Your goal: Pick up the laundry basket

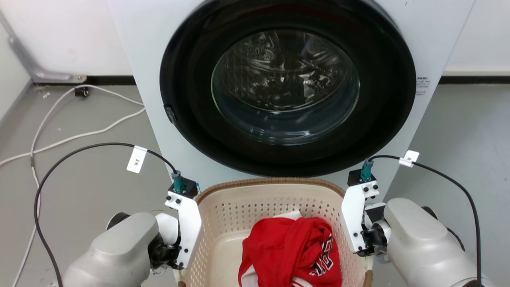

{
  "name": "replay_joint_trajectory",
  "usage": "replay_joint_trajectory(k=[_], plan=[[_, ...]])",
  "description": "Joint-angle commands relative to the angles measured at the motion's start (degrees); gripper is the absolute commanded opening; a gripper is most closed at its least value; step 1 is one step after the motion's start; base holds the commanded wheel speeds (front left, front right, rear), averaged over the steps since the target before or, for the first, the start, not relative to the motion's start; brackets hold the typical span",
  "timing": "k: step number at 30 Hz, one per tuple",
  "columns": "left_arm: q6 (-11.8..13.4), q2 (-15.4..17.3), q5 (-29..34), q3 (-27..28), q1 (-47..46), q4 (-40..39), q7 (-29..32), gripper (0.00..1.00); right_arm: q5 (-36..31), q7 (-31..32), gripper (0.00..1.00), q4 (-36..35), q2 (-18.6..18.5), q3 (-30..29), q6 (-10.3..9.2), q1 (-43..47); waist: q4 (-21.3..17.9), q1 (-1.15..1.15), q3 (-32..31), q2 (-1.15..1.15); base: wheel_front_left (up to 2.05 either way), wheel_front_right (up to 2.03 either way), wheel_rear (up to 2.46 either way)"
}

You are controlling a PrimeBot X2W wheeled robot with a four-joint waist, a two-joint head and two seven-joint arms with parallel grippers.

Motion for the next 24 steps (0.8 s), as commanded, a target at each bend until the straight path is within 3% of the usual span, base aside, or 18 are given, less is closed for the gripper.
replay_joint_trajectory(k=[1, 10, 24], plan=[[-1.1, -0.8, -0.4, -0.9, 0.1, -1.2, 1.8, 0.0, 0.3, 0.0, 0.0, -1.1, -0.1, 0.6, 0.18, -0.2, 0.2, 0.02, -0.9, 0.0, 0.0, 0.0, 0.0], [-1.1, -0.9, -3.8, -1.1, 1.4, -1.5, 6.3, 0.0, 2.6, 4.0, 0.0, -0.2, -0.2, 1.6, 0.17, 0.5, -0.5, 0.02, -2.3, 0.0, 0.0, 0.0, 0.0], [-1.1, -0.7, -4.6, -1.3, 1.2, -3.1, 7.6, 0.0, 3.8, 6.0, 0.0, 1.1, 0.3, 2.2, 0.18, -0.5, -1.7, 0.02, -1.8, 0.0, 0.0, 0.0, 0.0]])
